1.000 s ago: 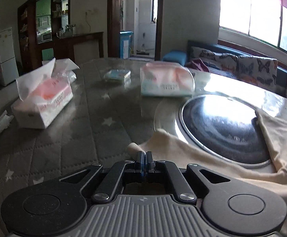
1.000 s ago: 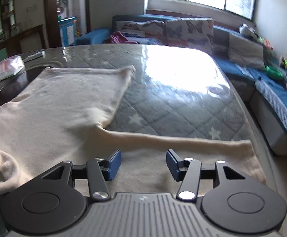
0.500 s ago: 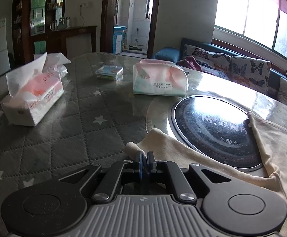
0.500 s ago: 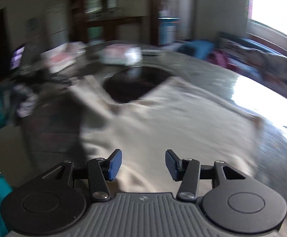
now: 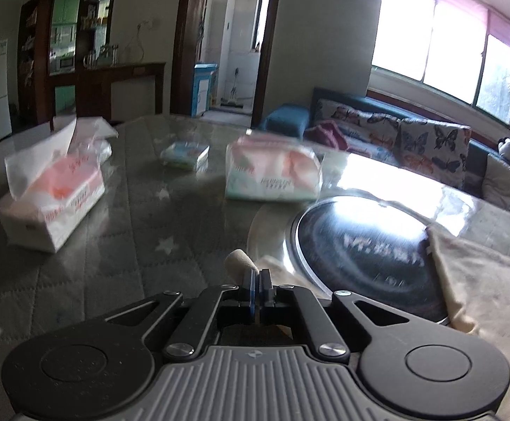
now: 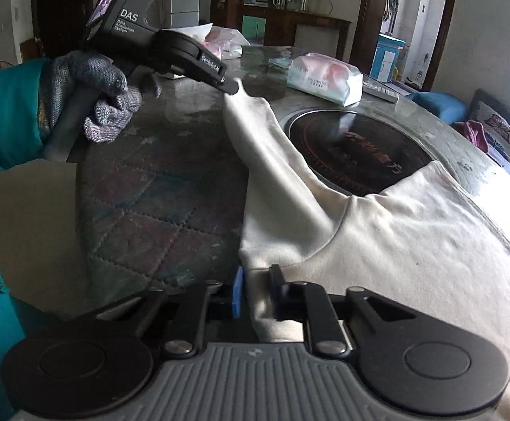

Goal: Fold clothes
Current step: 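Grasp the sweatshirt sleeve with the left gripper and lift it, then carry the held sleeve side over the body with the left gripper and release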

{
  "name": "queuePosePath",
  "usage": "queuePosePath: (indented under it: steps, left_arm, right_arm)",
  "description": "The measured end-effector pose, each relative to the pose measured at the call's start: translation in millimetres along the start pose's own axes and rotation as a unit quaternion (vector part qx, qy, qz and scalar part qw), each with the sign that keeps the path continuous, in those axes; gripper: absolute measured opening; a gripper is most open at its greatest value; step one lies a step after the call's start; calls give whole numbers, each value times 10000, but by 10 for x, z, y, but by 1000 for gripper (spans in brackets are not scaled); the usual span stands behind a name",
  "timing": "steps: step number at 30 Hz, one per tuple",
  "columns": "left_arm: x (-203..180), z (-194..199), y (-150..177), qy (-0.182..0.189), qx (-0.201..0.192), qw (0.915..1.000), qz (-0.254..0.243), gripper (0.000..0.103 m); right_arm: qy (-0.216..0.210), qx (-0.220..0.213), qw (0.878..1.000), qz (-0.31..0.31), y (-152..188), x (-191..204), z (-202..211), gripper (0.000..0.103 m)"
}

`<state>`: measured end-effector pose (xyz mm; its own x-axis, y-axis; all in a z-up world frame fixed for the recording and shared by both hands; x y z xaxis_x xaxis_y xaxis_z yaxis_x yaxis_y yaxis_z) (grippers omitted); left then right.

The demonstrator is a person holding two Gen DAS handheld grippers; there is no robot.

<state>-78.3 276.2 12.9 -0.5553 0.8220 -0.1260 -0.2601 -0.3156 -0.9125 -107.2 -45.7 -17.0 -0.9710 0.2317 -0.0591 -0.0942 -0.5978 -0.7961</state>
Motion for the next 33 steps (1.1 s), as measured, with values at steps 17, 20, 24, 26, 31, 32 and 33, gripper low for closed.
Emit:
queuePosePath:
  steps: [17,20,24,26,31,32,33]
  left_arm:
    - [228,-58,241,-186,407,9980,446,7]
    - [256,-20,249,-247,440,9970,594,17]
    - [293,-22,250,-388,535,9948,780,35]
    - [280,-42,254,-390,554,9950,739,33]
    - [218,-96,267,-337,558,9957,659,16]
    - [207,-107,269,-328,551,9958,648,9]
    - [200,-116,272,-329,524,9961,633,6]
  right_arm:
    - [-248,-140,9977,-618,-128,-237,187,11]
    - [-228,-77,9972,-702,-107,-294,35,11]
    - [-270,32,9981,-553,-57,-225,-88,11]
    - [-265,14,9987,-445,-72,-191,-102,11]
    - [-242,-150,9978,-590,-142,-194,-85,12]
    - [-234,-134,9978,-611,-137,-196,-94,14]
    - [-224,-121,9977,-632,-132,-199,-102,15]
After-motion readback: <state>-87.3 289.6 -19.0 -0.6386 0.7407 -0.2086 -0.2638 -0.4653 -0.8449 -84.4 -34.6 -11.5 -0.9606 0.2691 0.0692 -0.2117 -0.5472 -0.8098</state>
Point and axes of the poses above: each gripper's, at about its wrist camera, not at the fingertips, and z roughly against the way its jaws point, x to its left, y to its underside, the point moved 4 cm from there along -z, roughly the way its jaws point, and after that the axes turned 10 degrees about -x, right-handed, at the moved point
